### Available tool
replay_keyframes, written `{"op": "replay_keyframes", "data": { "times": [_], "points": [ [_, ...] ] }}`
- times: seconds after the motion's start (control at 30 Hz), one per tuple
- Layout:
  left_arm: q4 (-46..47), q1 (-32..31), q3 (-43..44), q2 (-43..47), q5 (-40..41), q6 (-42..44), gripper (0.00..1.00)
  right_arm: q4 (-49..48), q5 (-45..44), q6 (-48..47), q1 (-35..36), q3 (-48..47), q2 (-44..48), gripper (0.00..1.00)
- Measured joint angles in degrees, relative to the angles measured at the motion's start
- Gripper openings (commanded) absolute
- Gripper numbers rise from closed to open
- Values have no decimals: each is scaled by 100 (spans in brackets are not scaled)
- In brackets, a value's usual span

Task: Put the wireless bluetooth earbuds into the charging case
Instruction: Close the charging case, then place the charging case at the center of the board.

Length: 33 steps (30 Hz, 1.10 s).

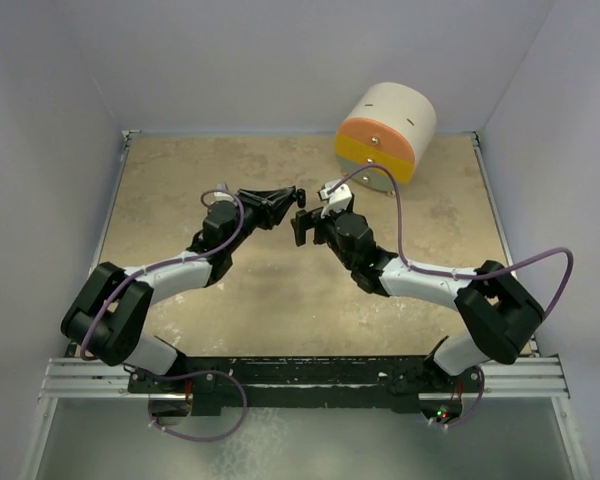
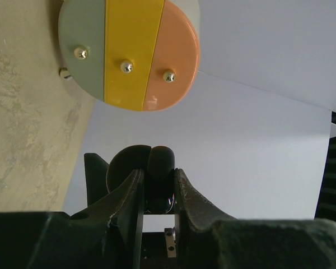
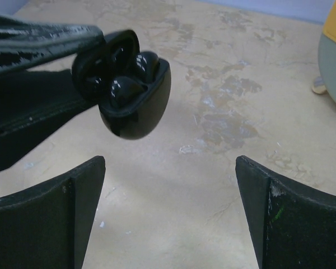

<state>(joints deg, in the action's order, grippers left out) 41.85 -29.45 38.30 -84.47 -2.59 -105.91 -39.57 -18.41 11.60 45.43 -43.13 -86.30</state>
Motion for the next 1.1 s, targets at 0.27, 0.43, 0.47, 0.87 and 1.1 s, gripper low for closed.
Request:
{"op": "replay_keyframes", "data": {
  "times": [0.27,0.43,0.47,0.87,1.1],
  "points": [
    [55,-44,-284,-2,-2,-122,0,-328,-11,11,0,-98,-153,100],
    [79,-59,-433,0,-9,-162,0,-315,-221,52,0,-136,-343,100],
    [83,-59,-448,0,-11,-166,0,-271,-321,66,2,-164,-376,100],
    [358,-85,-446,-236,-66,-254,0,192,-1572,345,72,-83,-83,100],
    [341,-83,-348,-704,-181,-227,0,518,-2168,610,-249,267,431,100]
  ]
}}
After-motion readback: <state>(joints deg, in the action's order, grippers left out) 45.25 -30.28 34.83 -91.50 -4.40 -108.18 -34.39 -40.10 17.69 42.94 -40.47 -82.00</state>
